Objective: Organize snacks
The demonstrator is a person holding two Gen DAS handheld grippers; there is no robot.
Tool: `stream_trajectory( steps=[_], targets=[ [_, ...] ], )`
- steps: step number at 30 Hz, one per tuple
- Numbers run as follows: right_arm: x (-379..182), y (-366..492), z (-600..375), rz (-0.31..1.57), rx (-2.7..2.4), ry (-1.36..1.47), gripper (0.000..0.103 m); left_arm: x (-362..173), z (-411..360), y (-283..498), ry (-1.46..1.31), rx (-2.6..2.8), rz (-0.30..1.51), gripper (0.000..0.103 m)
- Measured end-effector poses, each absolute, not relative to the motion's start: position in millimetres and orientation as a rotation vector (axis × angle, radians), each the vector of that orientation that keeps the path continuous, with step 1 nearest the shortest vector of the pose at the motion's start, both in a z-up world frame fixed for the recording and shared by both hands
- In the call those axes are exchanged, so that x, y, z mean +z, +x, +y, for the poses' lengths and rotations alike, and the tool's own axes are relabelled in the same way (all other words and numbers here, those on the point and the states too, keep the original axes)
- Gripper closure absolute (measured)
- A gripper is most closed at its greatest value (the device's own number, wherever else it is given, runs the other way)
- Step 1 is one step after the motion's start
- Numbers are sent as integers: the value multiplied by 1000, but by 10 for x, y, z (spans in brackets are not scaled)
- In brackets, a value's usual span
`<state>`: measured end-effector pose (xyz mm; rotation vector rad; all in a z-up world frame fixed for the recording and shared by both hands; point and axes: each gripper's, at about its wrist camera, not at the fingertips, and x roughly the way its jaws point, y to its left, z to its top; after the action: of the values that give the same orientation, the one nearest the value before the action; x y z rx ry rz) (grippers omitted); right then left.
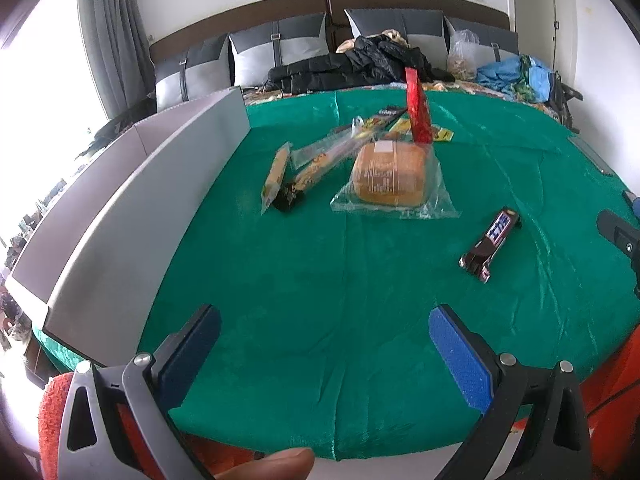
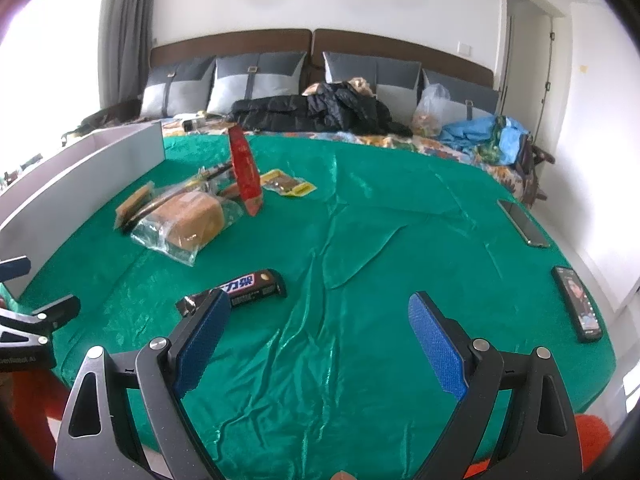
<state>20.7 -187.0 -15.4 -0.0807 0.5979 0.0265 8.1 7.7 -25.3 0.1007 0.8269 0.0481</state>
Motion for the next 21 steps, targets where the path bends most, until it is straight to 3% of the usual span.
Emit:
stream_trajectory(
  steps=[21],
  targets=[
    [-259,290,-1772,640,43,-112,10,-395,186,162,85,58,863,0]
  ],
)
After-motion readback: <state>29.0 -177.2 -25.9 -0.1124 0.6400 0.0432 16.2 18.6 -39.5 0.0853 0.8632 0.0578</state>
